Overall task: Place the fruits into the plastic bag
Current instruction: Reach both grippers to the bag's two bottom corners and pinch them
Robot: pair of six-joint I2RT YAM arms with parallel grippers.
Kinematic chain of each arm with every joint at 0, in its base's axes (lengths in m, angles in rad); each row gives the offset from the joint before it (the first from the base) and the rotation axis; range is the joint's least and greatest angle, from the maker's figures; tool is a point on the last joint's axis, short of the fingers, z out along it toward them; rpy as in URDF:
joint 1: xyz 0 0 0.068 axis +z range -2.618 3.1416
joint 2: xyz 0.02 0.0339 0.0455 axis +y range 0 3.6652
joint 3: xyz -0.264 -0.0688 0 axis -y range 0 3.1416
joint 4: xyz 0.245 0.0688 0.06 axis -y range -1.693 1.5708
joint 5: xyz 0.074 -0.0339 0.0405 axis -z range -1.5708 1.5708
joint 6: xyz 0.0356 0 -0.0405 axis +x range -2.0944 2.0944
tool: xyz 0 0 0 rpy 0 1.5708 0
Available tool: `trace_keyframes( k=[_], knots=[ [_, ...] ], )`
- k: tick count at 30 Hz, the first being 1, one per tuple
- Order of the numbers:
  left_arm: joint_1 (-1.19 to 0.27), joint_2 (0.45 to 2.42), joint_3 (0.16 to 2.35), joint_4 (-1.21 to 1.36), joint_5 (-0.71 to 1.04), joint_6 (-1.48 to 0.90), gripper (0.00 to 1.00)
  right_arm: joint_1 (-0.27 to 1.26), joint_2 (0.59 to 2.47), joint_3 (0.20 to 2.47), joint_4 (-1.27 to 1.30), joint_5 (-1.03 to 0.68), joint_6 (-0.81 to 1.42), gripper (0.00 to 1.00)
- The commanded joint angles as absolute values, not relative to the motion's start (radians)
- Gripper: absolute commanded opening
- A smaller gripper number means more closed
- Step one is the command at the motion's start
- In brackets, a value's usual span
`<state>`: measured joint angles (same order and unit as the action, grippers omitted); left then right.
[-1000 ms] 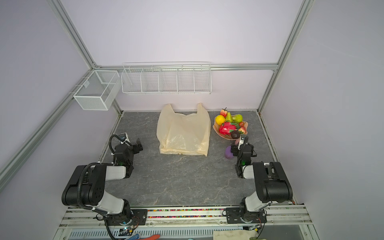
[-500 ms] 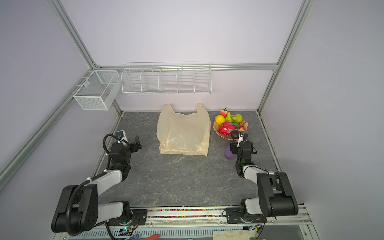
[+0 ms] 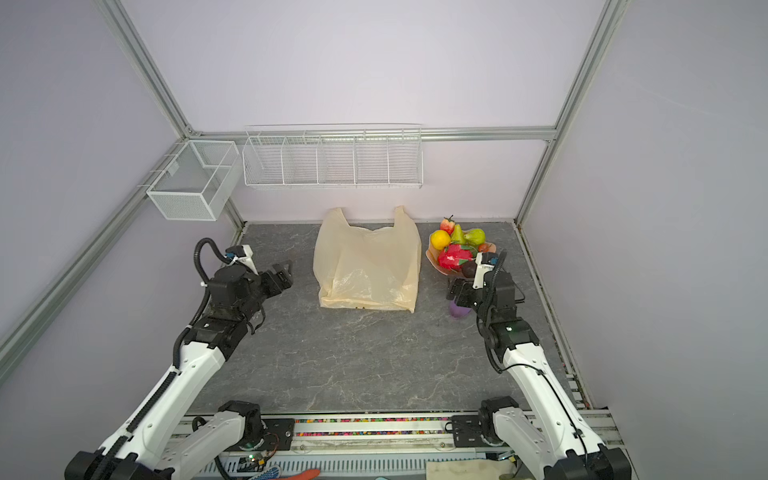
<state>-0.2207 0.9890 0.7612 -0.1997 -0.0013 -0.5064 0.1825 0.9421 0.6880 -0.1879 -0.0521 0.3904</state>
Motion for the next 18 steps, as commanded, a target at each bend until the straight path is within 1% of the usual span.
trace_keyframes(
  k=[1,2,5,8,11,15,18],
  knots=[
    [-0.242,1.071,0.781,-0.379,0.173,-0.706,0.89,0.199,0.984,0.692,-0.307,-0.215,0.498,0.92],
    [-0.253,1.096,0.784,-0.385,0.185,-0.719,0.87,0.231,1.003,0.696,-0.305,-0.221,0.5,0.92],
    [-0.274,1.182,0.792,-0.394,0.214,-0.747,0.79,0.259,1.094,0.724,-0.308,-0.271,0.494,0.95],
    [-0.276,1.267,0.773,-0.315,0.248,-0.791,0.73,0.304,1.21,0.751,-0.301,-0.295,0.49,0.99],
    [-0.276,1.36,0.777,-0.216,0.278,-0.83,0.68,0.349,1.31,0.775,-0.268,-0.285,0.519,0.96],
    [-0.275,1.498,0.833,-0.144,0.328,-0.871,0.63,0.374,1.394,0.784,-0.197,-0.269,0.585,0.92],
    [-0.275,1.579,0.852,-0.088,0.326,-0.898,0.59,0.381,1.446,0.797,-0.182,-0.247,0.608,0.88]
  ],
)
